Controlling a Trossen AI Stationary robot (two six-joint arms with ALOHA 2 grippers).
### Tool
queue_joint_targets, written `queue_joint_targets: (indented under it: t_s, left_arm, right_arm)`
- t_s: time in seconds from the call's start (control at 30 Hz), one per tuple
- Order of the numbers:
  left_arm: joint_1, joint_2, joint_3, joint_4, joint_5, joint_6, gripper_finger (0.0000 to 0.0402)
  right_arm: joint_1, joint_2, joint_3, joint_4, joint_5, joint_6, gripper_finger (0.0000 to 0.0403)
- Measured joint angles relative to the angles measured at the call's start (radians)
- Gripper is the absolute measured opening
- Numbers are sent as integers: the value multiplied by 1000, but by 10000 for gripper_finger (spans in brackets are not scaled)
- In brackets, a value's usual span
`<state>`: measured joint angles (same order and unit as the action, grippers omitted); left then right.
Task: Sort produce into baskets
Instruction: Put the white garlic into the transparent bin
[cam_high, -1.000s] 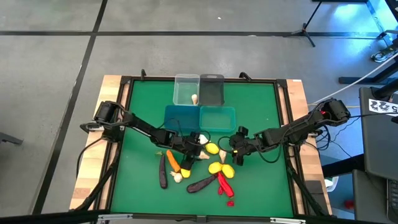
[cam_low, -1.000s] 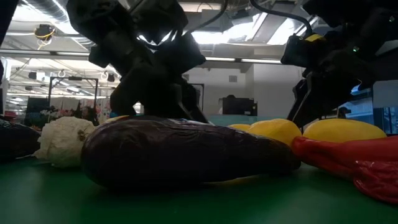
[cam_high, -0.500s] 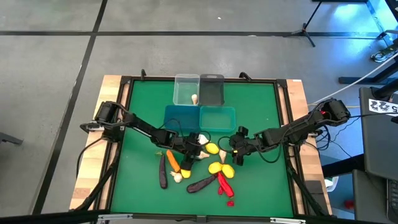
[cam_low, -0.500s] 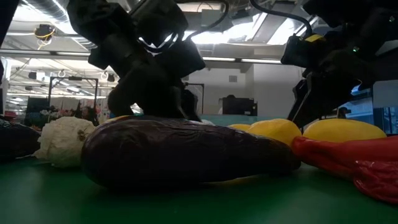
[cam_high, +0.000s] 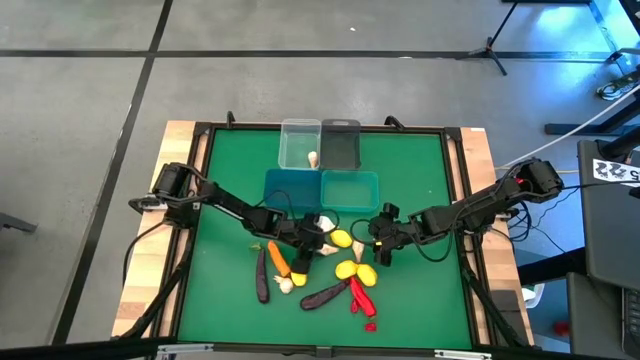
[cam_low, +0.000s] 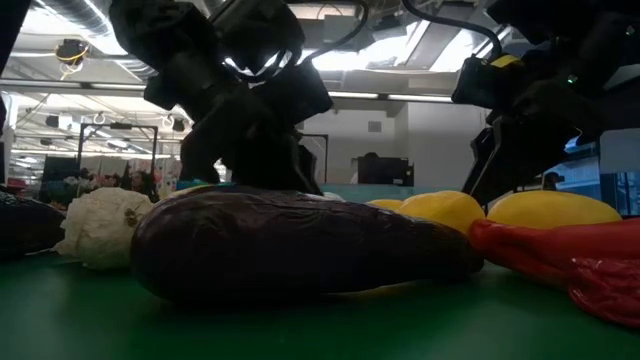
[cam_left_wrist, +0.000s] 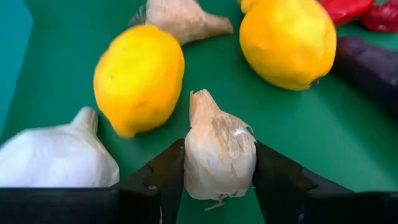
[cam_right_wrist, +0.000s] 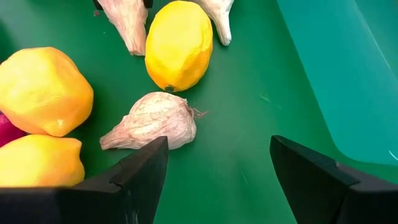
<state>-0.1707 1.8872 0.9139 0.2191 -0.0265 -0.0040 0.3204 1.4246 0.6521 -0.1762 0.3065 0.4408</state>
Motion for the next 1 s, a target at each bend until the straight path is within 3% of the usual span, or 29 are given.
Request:
queue_joint_targets:
  t_s: [0.37, 0.63, 0.77, 1.0]
  left_arm:
    - [12, -146, 2, -86, -6, -1, 163]
    - [78, -383, 3, -222, -140, 67, 164]
    - [166, -510, 3, -306, -227, 135, 164]
    - [431, -600, -10, -316, -234, 159, 164]
  right_arm:
    - [0, 0, 0, 3, 30, 0, 280]
    - [0, 0, 0, 13, 52, 0, 280]
    - [0, 0, 0, 19, 52, 0, 280]
    - [0, 0, 0, 33, 75, 0, 280]
